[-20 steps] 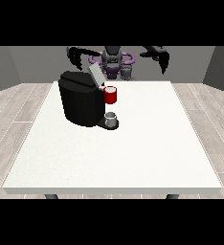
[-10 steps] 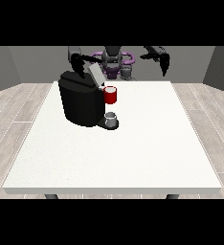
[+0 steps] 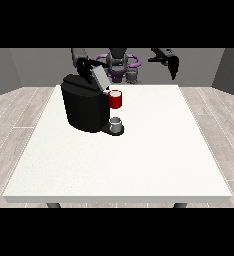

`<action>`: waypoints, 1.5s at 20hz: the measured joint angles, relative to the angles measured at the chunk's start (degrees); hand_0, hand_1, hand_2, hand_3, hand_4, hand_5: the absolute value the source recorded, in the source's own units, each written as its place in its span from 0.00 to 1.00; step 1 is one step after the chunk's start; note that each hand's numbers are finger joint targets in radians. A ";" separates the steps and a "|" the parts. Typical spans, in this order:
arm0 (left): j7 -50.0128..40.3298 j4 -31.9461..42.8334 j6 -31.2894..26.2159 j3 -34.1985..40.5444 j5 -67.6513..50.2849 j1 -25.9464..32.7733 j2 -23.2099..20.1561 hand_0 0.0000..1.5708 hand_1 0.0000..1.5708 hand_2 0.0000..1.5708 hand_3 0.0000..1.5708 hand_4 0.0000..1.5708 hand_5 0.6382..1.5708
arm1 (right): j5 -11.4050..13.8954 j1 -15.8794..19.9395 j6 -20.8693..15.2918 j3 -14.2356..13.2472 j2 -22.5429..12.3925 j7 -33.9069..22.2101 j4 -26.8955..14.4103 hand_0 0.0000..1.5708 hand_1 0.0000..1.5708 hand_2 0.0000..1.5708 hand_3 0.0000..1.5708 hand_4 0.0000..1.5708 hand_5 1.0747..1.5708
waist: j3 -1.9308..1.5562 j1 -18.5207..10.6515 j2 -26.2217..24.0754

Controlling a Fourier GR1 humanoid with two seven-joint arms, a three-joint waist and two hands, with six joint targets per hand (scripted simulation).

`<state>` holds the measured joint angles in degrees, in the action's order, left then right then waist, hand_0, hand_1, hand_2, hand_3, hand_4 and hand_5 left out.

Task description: Insert the coffee pod into the coffee machine and close the lid

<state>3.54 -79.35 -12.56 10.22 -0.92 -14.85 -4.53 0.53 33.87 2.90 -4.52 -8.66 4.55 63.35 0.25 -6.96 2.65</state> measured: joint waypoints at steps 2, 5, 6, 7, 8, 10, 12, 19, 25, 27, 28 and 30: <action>0.04 -0.17 0.21 -0.25 0.09 0.35 -0.16 0.00 0.00 0.00 0.00 0.00 1.00 | -0.35 1.09 0.64 -0.29 -0.16 -0.43 -0.82 0.00 0.00 0.00 0.00 0.00 1.00 | -0.05 -0.19 0.21; 0.52 0.19 0.84 -0.28 0.25 1.06 -0.35 0.00 0.00 0.00 0.00 0.00 1.00 | -0.05 1.93 0.88 -0.14 -0.05 -0.12 -1.44 0.00 0.00 0.00 0.00 0.00 1.00 | -0.08 -0.01 0.38; 0.62 0.12 0.89 -0.49 0.20 1.00 -0.31 0.00 0.00 0.00 0.00 0.00 1.00 | 0.07 2.29 0.95 -0.14 -0.04 0.23 -1.69 0.00 0.00 0.00 0.00 0.00 1.00 | -0.08 0.00 0.50; 1.43 0.35 0.75 -0.61 0.34 1.23 -0.47 0.00 0.00 0.00 0.00 0.00 1.00 | 0.21 2.62 0.88 -0.06 0.06 0.39 -1.73 0.00 0.00 0.00 0.00 0.00 1.00 | -0.09 0.02 0.66; 1.35 0.37 0.86 -0.61 0.26 0.77 -0.59 0.00 0.00 0.00 0.00 0.00 1.00 | 0.41 3.28 0.37 -0.15 0.23 0.70 -1.83 0.00 0.00 0.00 0.00 0.00 1.00 | -0.09 -0.13 0.96; 1.28 0.20 1.09 -0.85 0.22 0.56 -0.59 0.00 0.00 0.00 0.00 0.00 1.00 | 0.41 3.97 0.09 -0.41 0.35 0.99 -2.32 0.00 0.00 0.00 0.00 0.00 1.00 | -0.13 -0.20 1.14; 0.12 0.33 1.80 -0.60 -0.05 -0.06 -0.65 0.00 0.00 0.00 0.00 0.02 1.00 | 0.52 4.33 0.52 -0.08 0.48 0.34 -2.94 0.00 0.00 0.00 0.00 0.12 1.00 | -0.18 0.05 1.01; 1.48 2.31 1.81 0.55 -0.65 -0.28 -2.39 0.00 0.00 0.00 0.00 0.10 1.00 | 3.97 6.94 -0.20 3.14 2.39 -1.13 -4.13 0.00 0.00 0.00 0.00 0.14 1.00 | -0.23 -0.09 1.38; 1.30 3.38 1.41 0.75 -1.69 -0.73 -2.98 0.00 0.00 0.00 0.00 0.00 1.00 | 6.27 10.12 -0.38 4.29 2.79 -2.41 -4.66 0.00 0.00 0.00 0.00 0.07 1.00 | -0.24 -0.16 0.95; 1.93 3.20 1.24 0.11 -1.63 -0.69 -2.70 0.00 0.00 0.00 0.00 0.00 1.00 | 6.91 11.36 -0.83 4.14 2.93 -2.38 -5.36 0.00 0.00 0.00 0.00 0.07 1.00 | -0.25 -0.69 1.36; 2.11 3.05 1.45 -0.17 -1.40 -0.63 -2.60 0.00 0.00 0.00 0.00 0.08 1.00 | 7.25 11.17 -1.05 4.40 3.39 -2.26 -5.44 0.00 0.00 0.00 0.00 0.05 1.00 | -0.24 -0.49 1.07; 3.10 2.60 1.23 -0.84 -1.34 -0.33 -2.26 0.00 0.00 0.00 0.00 0.12 1.00 | 7.13 11.96 -1.02 3.93 3.60 -2.22 -5.75 0.00 0.00 0.00 0.00 0.08 1.00 | -0.25 -0.69 1.00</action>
<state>6.64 -76.75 -11.33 9.38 -2.26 -15.18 -6.79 7.66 45.83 1.88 -0.59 -5.06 2.33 57.60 0.01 -7.65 3.65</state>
